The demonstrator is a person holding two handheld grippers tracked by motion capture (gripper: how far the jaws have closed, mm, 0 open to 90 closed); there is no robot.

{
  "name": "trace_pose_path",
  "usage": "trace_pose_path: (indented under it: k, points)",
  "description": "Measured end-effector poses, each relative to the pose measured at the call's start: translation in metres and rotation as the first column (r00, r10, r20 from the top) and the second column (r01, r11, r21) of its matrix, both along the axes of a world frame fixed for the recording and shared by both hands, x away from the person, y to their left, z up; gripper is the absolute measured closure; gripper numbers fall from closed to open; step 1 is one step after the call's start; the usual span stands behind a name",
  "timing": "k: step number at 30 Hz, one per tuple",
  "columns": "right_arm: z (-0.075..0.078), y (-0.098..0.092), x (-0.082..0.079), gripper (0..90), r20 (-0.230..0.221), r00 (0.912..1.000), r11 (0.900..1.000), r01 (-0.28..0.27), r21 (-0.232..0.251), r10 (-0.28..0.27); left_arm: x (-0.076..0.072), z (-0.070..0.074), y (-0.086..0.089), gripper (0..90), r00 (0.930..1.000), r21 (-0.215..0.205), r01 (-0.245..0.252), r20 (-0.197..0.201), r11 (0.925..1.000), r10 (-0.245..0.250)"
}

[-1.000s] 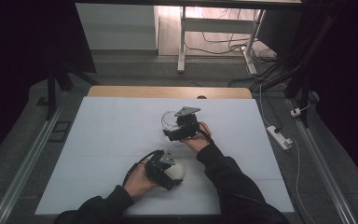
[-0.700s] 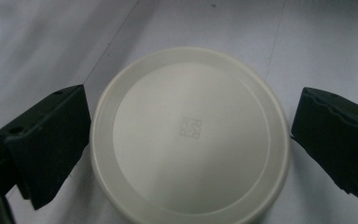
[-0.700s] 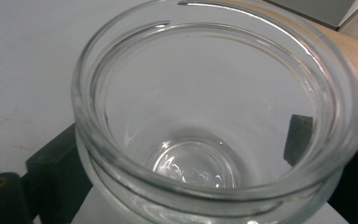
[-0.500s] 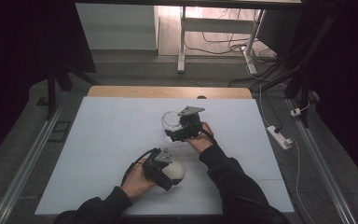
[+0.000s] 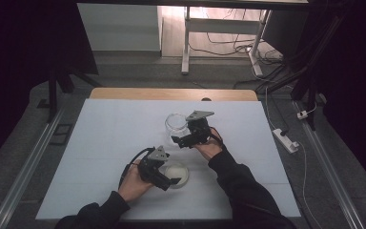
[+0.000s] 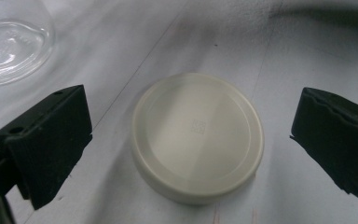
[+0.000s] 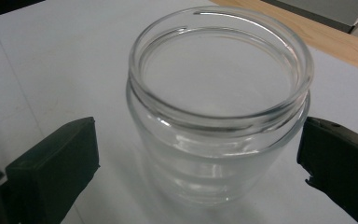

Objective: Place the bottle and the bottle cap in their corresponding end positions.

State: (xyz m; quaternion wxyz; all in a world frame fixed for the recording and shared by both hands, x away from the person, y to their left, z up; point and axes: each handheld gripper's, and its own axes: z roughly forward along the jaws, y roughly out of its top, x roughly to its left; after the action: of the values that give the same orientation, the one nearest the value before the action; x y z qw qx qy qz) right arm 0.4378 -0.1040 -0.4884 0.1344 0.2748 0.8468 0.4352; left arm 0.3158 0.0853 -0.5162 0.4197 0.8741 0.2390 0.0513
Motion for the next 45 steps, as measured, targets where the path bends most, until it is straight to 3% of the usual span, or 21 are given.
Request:
trace_pose_path:
  k: [9, 22, 27, 37, 45]
  points:
    - [0.001, -0.005, -0.010, 0.0, 0.004, 0.9999, 1.000, -0.009, -0.010, 0.009, -0.003, 0.007, 0.012, 0.0, 0.9995, -0.022, -0.029, -0.010, 0.9993, 0.029]
    - [0.006, -0.017, -0.024, 0.0, -0.007, 0.9999, 1.000, -0.009, 0.004, 0.009, -0.007, 0.014, 0.034, 0.0, 0.9976, -0.089, -0.056, -0.044, 0.9944, 0.052]
    - [0.007, -0.019, -0.031, 0.0, -0.017, 0.9997, 1.000, -0.020, 0.002, 0.020, -0.011, 0.016, 0.041, 0.0, 0.9970, -0.081, -0.072, -0.034, 0.9941, 0.070]
    - [0.013, -0.027, -0.053, 0.0, 0.003, 0.9994, 0.999, -0.036, 0.015, 0.036, -0.020, 0.018, 0.053, 0.0, 0.9946, -0.060, -0.102, -0.020, 0.9929, 0.101]
    - [0.018, -0.039, -0.071, 0.0, 0.020, 0.9989, 0.999, -0.044, 0.018, 0.043, -0.028, 0.021, 0.066, 0.0, 0.9916, -0.074, -0.129, -0.012, 0.9888, 0.129]
